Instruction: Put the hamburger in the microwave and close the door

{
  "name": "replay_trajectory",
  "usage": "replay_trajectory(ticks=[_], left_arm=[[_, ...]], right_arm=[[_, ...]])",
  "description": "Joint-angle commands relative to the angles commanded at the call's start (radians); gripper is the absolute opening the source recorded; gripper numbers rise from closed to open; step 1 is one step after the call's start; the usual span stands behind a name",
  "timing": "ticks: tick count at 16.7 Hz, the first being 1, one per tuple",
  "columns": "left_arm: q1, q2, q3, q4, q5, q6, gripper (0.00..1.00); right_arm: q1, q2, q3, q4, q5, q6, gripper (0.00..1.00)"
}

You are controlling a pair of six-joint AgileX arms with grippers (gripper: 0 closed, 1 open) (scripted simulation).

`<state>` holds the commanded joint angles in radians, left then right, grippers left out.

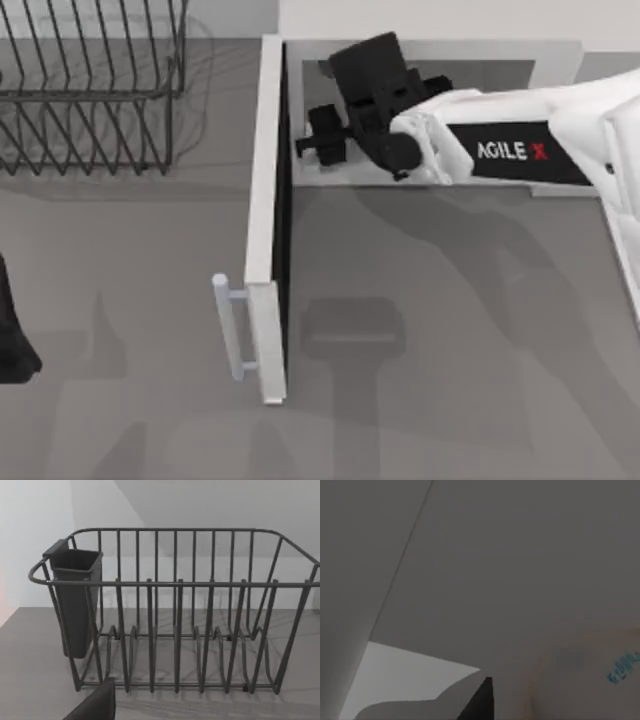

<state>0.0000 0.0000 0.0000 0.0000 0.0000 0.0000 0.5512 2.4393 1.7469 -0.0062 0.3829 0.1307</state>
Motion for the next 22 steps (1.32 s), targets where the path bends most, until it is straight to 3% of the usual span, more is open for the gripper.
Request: replay_trajectory(ticks=[5, 11, 22], left_arm=[[0.0, 0.0, 0.0, 0.0, 0.0, 0.0, 1.0], [0.0, 0.0, 0.0, 0.0, 0.0, 0.0, 1.0], [0.0, 0.0, 0.0, 0.0, 0.0, 0.0, 1.0]], right_arm=[[0.052, -0.077, -0.08, 0.07, -0.013, 0.02, 1.0], [0.142, -0.219, -0.342, 0.12, -0.007, 0.07, 1.0], [0.297, -0.469, -0.758, 0.196, 0.197, 0.228, 1.0]])
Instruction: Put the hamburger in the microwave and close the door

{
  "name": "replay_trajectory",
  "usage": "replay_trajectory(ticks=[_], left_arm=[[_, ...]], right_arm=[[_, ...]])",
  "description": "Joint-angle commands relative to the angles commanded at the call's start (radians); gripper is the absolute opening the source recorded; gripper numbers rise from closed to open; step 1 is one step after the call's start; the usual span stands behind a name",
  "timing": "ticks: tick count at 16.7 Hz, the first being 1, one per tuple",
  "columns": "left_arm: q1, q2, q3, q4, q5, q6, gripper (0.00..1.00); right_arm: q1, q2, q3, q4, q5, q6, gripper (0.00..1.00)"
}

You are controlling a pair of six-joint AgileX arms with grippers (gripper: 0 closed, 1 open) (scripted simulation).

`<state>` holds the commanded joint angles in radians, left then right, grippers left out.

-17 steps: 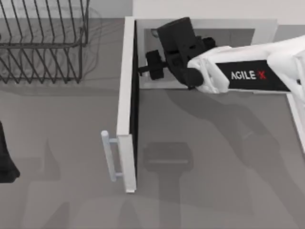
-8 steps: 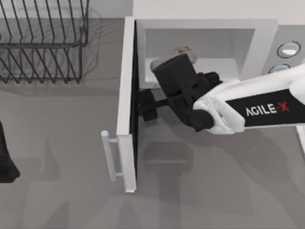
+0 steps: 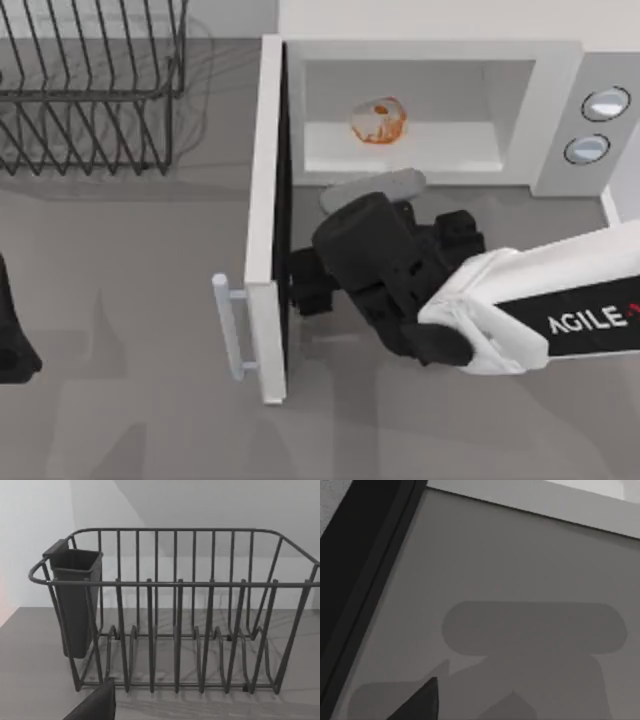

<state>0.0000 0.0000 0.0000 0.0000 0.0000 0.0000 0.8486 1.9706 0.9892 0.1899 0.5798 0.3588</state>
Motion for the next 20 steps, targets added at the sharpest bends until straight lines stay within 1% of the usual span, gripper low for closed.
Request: replay_trajectory(ticks=[3, 11, 16, 20], left_arm=[[0.0, 0.0, 0.0, 0.0, 0.0, 0.0, 1.0], [0.0, 0.0, 0.0, 0.0, 0.0, 0.0, 1.0], [0.0, 0.0, 0.0, 0.0, 0.0, 0.0, 1.0], [0.0, 0.0, 0.0, 0.0, 0.0, 0.0, 1.0]], right_arm=[[0.013, 0.015, -0.041, 0.009, 0.021, 0.018, 1.0], [0.01, -0.018, -0.009, -0.022, 0.032, 0.024, 1.0], [0.016, -0.047, 0.022, -0.186, 0.044, 0.042, 1.0], [0.015, -0.065, 0.034, -0.339, 0.03, 0.036, 1.0]])
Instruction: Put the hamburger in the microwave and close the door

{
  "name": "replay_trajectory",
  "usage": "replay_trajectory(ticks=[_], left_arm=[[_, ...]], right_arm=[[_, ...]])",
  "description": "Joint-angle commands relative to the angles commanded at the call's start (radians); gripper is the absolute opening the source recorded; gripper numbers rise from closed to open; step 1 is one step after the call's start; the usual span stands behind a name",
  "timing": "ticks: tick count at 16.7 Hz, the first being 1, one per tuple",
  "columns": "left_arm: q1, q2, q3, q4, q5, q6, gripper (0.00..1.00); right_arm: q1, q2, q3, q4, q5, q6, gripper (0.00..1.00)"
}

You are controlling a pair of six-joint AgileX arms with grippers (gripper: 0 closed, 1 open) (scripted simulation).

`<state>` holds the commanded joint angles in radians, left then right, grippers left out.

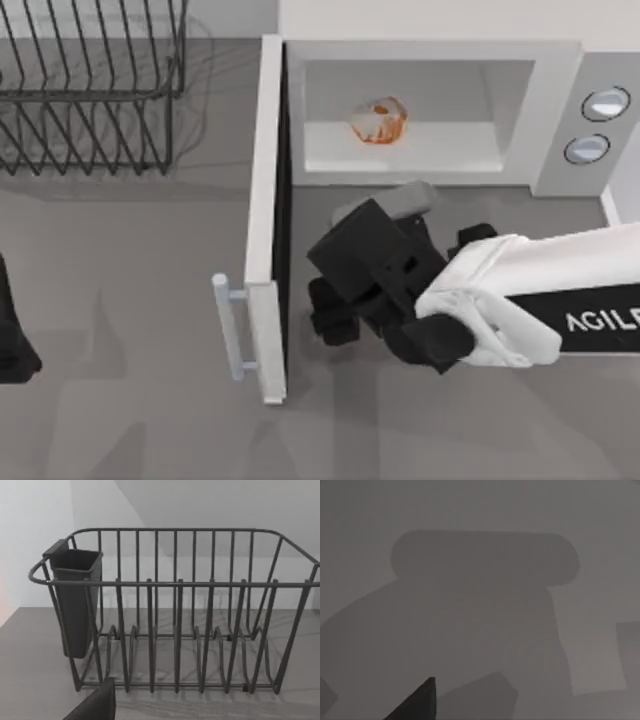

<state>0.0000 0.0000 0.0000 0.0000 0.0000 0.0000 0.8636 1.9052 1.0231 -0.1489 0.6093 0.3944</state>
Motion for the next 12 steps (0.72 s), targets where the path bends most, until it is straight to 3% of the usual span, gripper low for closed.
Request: replay_trajectory(ticks=[4, 12], left_arm=[[0.0, 0.0, 0.0, 0.0, 0.0, 0.0, 1.0], [0.0, 0.0, 0.0, 0.0, 0.0, 0.0, 1.0]], right_arm=[[-0.004, -0.038, 0.023, -0.08, -0.019, -0.015, 1.0], [-0.011, -0.143, 0.099, -0.048, -0.013, -0.022, 1.0]])
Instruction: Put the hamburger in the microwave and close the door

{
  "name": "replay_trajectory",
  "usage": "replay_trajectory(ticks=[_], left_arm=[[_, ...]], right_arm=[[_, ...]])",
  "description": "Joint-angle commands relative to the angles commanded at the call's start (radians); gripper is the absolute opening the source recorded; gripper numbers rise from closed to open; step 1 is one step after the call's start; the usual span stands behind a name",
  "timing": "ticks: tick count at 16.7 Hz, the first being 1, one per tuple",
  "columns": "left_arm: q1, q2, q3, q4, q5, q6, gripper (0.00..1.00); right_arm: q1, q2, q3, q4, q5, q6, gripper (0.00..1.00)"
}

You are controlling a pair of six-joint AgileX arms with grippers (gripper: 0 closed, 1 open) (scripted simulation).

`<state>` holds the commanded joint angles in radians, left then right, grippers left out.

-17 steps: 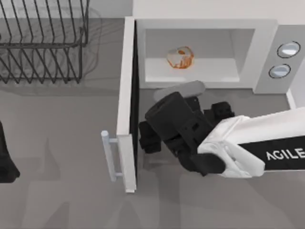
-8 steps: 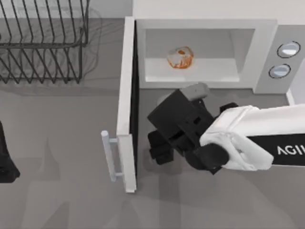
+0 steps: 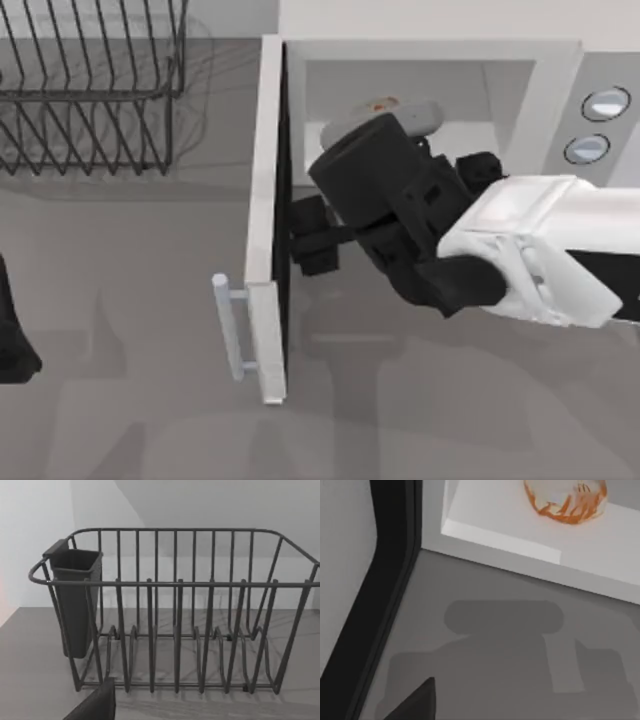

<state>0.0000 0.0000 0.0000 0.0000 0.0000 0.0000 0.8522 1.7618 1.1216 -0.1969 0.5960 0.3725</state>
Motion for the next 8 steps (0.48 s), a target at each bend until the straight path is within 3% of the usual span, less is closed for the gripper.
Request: replay_trajectory(ticks=[8], left_arm=[[0.0, 0.0, 0.0, 0.0, 0.0, 0.0, 1.0]], right_arm=[[-0.043, -0.084, -0.065, 0.018, -0.039, -0.025, 1.0]])
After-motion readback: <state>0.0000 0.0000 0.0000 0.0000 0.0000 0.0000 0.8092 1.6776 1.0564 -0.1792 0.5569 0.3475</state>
